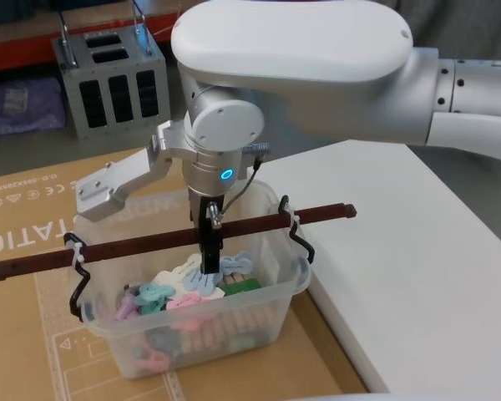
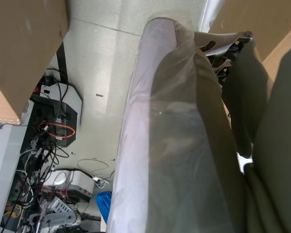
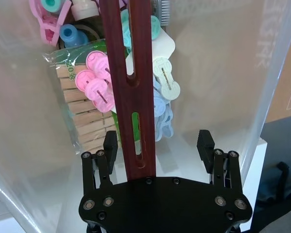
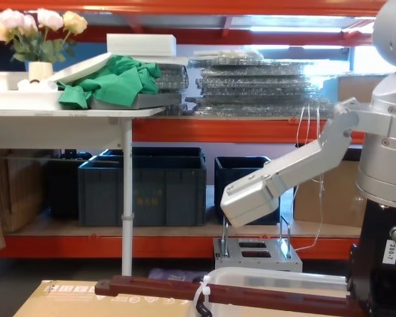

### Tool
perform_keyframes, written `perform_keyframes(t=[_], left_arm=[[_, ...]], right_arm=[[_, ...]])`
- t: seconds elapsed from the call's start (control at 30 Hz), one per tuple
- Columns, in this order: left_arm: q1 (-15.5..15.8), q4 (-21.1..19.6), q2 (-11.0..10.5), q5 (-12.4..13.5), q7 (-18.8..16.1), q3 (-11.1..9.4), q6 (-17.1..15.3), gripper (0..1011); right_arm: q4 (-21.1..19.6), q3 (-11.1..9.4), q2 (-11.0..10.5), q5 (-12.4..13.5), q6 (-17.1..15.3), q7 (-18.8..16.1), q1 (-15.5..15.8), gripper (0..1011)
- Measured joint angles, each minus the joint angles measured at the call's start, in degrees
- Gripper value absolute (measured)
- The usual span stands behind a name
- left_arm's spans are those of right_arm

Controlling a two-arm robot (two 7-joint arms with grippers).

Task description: Use one hand to grasp the basket and place it at the designated location.

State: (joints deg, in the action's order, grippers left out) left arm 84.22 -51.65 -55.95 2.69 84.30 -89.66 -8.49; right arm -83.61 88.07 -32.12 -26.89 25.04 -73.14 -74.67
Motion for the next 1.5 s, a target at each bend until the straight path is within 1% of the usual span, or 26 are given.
perform_keyframes(t=[0.1, 0.13, 0.17, 0.2, 0.23, 0.27, 0.33, 0.4, 0.43, 0.5, 0.53, 0.7, 0.8, 0.97, 1.4, 1.5], left_arm=[[0.00, 0.00, 0.00, 0.00, 0.00, 0.00, 0.00, 0], [0.00, 0.00, 0.00, 0.00, 0.00, 0.00, 0.00, 0], [0.00, 0.00, 0.00, 0.00, 0.00, 0.00, 0.00, 0], [0.00, 0.00, 0.00, 0.00, 0.00, 0.00, 0.00, 0], [0.00, 0.00, 0.00, 0.00, 0.00, 0.00, 0.00, 0], [0.00, 0.00, 0.00, 0.00, 0.00, 0.00, 0.00, 0], [0.00, 0.00, 0.00, 0.00, 0.00, 0.00, 0.00, 0], [0.00, 0.00, 0.00, 0.00, 0.00, 0.00, 0.00, 0], [0.00, 0.00, 0.00, 0.00, 0.00, 0.00, 0.00, 0], [0.00, 0.00, 0.00, 0.00, 0.00, 0.00, 0.00, 0], [0.00, 0.00, 0.00, 0.00, 0.00, 0.00, 0.00, 0], [0.00, 0.01, 0.00, 0.00, 0.00, 0.00, 0.00, 0], [0.00, 0.00, 0.00, 0.00, 0.00, 0.00, 0.00, 0], [0.00, 0.00, 0.00, 0.00, 0.00, 0.00, 0.00, 0], [0.00, 0.00, 0.00, 0.00, 0.00, 0.00, 0.00, 0], [0.00, 0.00, 0.00, 0.00, 0.00, 0.00, 0.00, 0]], right_arm=[[0.19, -0.01, -0.01, 0.00, -0.13, -0.09, 0.15, 973], [0.16, -0.04, -0.09, -0.02, -0.18, -0.06, 0.18, 934], [0.13, -0.07, -0.13, -0.05, -0.21, -0.03, 0.22, 925], [-0.01, -0.12, -0.26, -0.14, -0.28, 0.03, 0.30, 880], [-0.01, -0.12, -0.26, -0.14, -0.28, 0.03, 0.30, 880], [-0.15, -0.17, -0.36, -0.24, -0.36, 0.05, 0.35, 841], [-0.17, -0.21, -0.39, -0.27, -0.38, 0.06, 0.40, 806], [-0.13, -0.30, -0.40, -0.28, -0.38, 0.06, 0.47, 709], [-0.13, -0.32, -0.41, -0.28, -0.38, 0.06, 0.49, 700], [-0.22, -0.36, -0.48, -0.30, -0.43, 0.06, 0.53, 612], [-0.30, -0.40, -0.57, -0.30, -0.45, 0.06, 0.55, 612], [-0.44, -0.57, -0.93, -0.27, -0.49, 0.05, 0.65, 423], [-0.40, -0.66, -0.96, -0.22, -0.48, 0.02, 0.70, 362], [-0.41, -0.93, -1.12, 0.05, -0.42, -0.01, 0.75, 312], [-0.25, -2.01, -1.27, 2.61, -0.12, -0.22, 0.80, 226], [-0.36, -2.33, -1.34, 3.21, -0.20, -0.26, 0.78, 178]])
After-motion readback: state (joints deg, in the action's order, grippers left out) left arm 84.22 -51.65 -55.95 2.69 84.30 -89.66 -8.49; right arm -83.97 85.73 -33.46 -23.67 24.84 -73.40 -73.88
